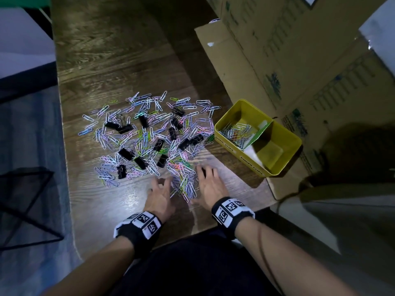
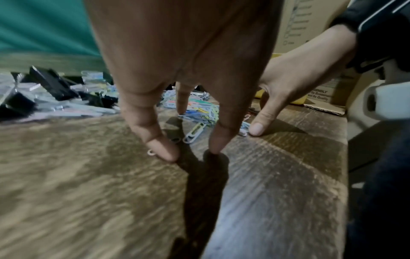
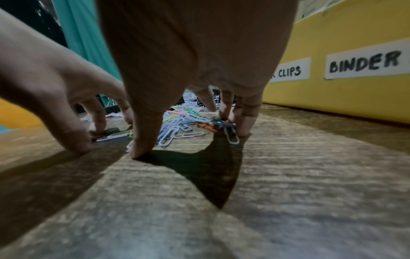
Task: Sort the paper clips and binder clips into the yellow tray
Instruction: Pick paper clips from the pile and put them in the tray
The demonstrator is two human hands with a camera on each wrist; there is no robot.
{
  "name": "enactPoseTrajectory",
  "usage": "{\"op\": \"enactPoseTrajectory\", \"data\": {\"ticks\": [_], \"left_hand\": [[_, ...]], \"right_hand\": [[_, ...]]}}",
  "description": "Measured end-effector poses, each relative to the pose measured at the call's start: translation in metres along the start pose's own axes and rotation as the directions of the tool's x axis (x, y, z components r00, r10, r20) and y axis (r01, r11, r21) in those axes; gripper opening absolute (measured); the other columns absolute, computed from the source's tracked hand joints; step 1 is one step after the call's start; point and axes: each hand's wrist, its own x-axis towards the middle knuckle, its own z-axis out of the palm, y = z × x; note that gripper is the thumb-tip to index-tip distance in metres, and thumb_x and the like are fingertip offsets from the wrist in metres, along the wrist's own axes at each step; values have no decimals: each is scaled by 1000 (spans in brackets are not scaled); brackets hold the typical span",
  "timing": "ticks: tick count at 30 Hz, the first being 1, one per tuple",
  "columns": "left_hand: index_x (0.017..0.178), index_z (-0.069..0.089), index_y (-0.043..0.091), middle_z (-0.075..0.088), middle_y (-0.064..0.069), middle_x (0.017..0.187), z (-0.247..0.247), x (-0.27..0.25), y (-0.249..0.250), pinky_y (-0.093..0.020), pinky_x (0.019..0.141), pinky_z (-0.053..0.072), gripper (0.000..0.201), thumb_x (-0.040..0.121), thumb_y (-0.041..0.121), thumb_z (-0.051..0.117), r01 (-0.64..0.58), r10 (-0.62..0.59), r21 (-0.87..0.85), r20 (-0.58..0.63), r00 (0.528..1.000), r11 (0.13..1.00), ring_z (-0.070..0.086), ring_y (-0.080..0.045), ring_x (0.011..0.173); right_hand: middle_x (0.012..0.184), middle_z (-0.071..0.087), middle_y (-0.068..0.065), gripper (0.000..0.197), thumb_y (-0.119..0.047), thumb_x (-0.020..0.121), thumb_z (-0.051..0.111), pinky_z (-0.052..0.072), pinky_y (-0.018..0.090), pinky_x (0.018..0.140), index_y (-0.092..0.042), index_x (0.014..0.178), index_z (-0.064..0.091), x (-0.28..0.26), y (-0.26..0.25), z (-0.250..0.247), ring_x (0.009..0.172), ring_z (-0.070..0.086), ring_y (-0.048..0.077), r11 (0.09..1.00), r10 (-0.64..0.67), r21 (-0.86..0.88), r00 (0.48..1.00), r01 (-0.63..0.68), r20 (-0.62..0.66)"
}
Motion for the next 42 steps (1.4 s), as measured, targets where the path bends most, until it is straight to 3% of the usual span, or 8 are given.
{"op": "enactPoseTrajectory", "data": {"ticks": [4, 7, 15, 26, 30, 34, 37, 42], "left_hand": [[136, 35, 12, 36, -18, 120, 8, 11, 12, -42, 90, 48, 73, 69, -3, 60, -168, 164, -88, -52, 985, 982, 54, -33, 99], [138, 33, 16, 39, -17, 117, -2, 21, 19, -40, 86, 48, 73, 73, -1, 60, -217, 217, -31, -18, 976, 976, 54, -33, 97], [134, 44, 21, 48, -11, 114, -17, 31, 22, -37, 88, 49, 61, 78, 5, 65, -349, 337, 139, 102, 936, 927, 55, -27, 101], [118, 55, 14, 57, -10, 113, -29, 39, 21, -33, 82, 51, 40, 80, 8, 65, -385, 358, 205, 157, 921, 900, 60, -26, 95], [136, 35, 24, 45, -10, 127, -26, 36, 20, -37, 93, 48, 74, 72, 19, 73, -289, 266, 116, 182, 947, 950, 49, -29, 115], [143, 20, 22, 32, -14, 137, -9, 25, 31, -42, 102, 40, 107, 59, 54, 79, -203, 178, 138, 171, 969, 969, 38, -33, 125], [137, 31, 16, 36, -15, 132, 3, 22, 34, -44, 98, 43, 86, 69, 48, 74, -225, 210, 247, 87, 974, 943, 40, -35, 120], [125, 51, 14, 52, -13, 117, -3, 28, 24, -42, 88, 47, 45, 82, 18, 64, -275, 275, 148, 22, 961, 950, 54, -35, 107]], "right_hand": [[141, 31, 12, 83, -28, 80, 73, 36, 40, 104, -6, 144, 26, 2, -5, 1, 124, 31, 31, 992, -91, 96, 995, 88, 33], [137, 36, 10, 56, -10, 87, 62, 39, 39, 99, -10, 139, 40, 3, -1, 0, 123, 34, 30, 976, -104, 192, 995, 101, 6], [111, 59, 12, 22, -14, 93, 51, 48, 37, 85, -7, 112, 60, 9, 2, 1, 103, 58, 29, 961, -57, 276, 994, 30, 90], [106, 63, 12, 21, 0, 91, 51, 50, 34, 83, -5, 108, 63, 8, 3, -6, 98, 63, 28, 980, -196, 11, 971, 196, 137], [104, 64, 13, 22, 0, 92, 49, 47, 34, 81, -3, 109, 62, 7, 5, -12, 97, 63, 29, 978, -203, -14, 971, 206, 126], [105, 63, 18, 21, -2, 90, 48, 45, 37, 79, 2, 106, 61, 5, 6, -17, 98, 61, 32, 977, -212, 9, 971, 212, 109], [105, 63, 19, 23, -4, 91, 45, 45, 38, 77, 2, 107, 61, 4, 7, -20, 97, 61, 34, 980, -201, 11, 974, 201, 107], [98, 65, 17, 19, -7, 95, 46, 42, 32, 71, -2, 105, 61, 3, 11, -19, 91, 63, 31, 983, -185, 15, 977, 185, 104]]}}
